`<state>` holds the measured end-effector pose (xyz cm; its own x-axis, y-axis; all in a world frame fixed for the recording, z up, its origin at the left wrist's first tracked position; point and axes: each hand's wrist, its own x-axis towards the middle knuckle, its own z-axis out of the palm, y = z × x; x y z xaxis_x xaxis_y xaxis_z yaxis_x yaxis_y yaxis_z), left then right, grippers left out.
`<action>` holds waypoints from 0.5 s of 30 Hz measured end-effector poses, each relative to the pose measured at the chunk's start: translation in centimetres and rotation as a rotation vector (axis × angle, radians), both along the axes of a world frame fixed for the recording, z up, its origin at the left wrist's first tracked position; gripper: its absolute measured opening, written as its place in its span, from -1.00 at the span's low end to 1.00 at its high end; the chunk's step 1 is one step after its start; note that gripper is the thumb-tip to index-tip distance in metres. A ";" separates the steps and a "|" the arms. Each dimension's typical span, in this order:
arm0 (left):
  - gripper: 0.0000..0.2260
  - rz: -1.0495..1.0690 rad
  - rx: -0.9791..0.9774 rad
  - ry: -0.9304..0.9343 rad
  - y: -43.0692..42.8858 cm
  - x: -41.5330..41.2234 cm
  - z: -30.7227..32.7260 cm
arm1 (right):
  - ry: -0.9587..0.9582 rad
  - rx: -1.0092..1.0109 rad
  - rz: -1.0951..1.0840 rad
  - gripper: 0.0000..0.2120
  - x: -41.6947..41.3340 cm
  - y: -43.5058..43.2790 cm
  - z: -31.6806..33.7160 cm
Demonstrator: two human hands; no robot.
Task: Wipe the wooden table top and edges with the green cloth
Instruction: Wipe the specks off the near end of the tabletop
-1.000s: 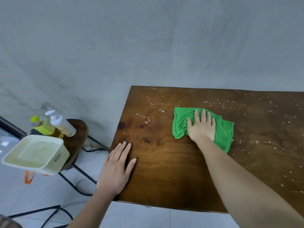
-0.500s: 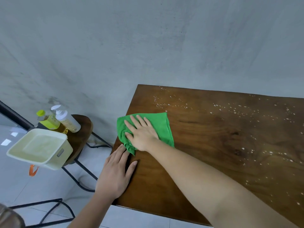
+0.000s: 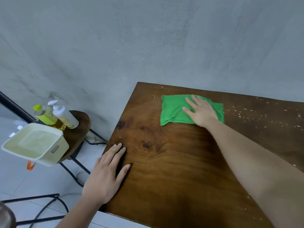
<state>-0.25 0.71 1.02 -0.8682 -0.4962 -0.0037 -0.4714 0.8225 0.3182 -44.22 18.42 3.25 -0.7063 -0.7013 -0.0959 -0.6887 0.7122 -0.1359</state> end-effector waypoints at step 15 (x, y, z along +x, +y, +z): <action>-0.29 -0.009 -0.022 -0.006 0.2 -0.1 0.4 | -0.064 0.018 -0.515 -0.23 0.6 -9.5 -0.6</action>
<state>-0.37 0.90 1.38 -0.8729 -0.4880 0.0023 -0.4653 0.8337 0.2973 -43.59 8.91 2.67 -0.9518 -0.2621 -0.1594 -0.2389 0.9593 -0.1505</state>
